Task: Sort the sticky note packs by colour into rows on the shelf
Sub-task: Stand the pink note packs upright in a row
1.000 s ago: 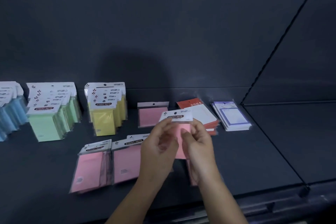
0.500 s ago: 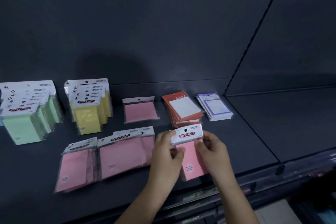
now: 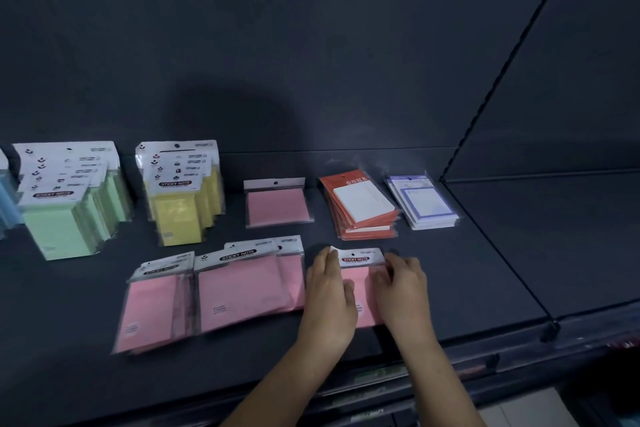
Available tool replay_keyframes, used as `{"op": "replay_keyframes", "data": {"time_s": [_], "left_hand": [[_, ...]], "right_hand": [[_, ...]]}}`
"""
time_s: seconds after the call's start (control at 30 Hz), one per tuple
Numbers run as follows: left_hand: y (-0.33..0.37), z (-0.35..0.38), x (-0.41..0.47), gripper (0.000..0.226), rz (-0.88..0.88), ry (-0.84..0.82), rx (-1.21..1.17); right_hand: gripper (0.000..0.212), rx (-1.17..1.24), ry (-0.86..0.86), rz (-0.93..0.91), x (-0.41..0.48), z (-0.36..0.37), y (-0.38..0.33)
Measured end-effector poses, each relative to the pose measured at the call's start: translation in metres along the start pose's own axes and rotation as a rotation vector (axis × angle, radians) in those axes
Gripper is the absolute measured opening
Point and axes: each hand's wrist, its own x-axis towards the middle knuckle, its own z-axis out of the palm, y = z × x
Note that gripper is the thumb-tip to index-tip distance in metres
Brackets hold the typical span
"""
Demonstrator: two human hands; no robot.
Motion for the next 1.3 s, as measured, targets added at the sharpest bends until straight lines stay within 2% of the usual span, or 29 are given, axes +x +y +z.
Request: {"op": "replay_keyframes", "data": {"time_s": [0.13,0.27,0.4,0.47,0.57,0.67,0.73,0.87,0.93,1.07,1.2,1.3], "left_hand": [[0.001,-0.003,0.003,0.051,0.002,-0.028,0.003],[-0.002,-0.017,0.012,0.046,0.012,0.057,-0.07],[-0.02,-0.048,0.035,0.04,-0.034,0.211,-0.053],[-0.033,-0.061,0.048,0.047,-0.125,0.241,0.001],[-0.048,-0.074,0.059,0.058,-0.26,0.184,-0.008],[-0.054,-0.08,0.063,0.059,-0.311,0.121,-0.078],[-0.055,-0.082,0.065,0.062,-0.341,0.126,-0.162],[-0.054,-0.087,0.067,0.048,-0.364,0.205,-0.323],[-0.057,-0.089,0.068,0.041,-0.362,0.291,-0.344],[-0.054,-0.094,0.064,0.009,-0.317,0.522,-0.445],[-0.049,-0.096,0.058,0.023,-0.315,0.598,-0.562],[-0.036,-0.101,0.052,0.03,-0.273,0.594,-0.699]], "right_hand": [[0.036,-0.063,-0.012,-0.016,-0.002,0.0,-0.005],[0.043,-0.188,0.103,-0.184,-0.001,0.004,-0.016],[0.036,-0.015,0.02,-0.27,0.009,0.008,-0.039],[0.034,0.1,-0.062,-0.293,0.014,0.016,-0.055],[0.036,0.311,-0.281,-0.262,0.024,0.026,-0.079],[0.036,0.268,-0.388,-0.212,0.037,0.044,-0.09],[0.034,0.299,-0.401,-0.084,0.045,0.058,-0.092],[0.046,0.417,-0.383,0.104,0.051,0.068,-0.093],[0.039,0.553,-0.379,0.167,0.052,0.067,-0.09],[0.016,0.768,-0.373,0.247,0.051,0.061,-0.087],[0.019,0.914,-0.321,0.277,0.048,0.053,-0.086],[0.017,0.8,-0.316,0.176,0.043,0.052,-0.087]]}}
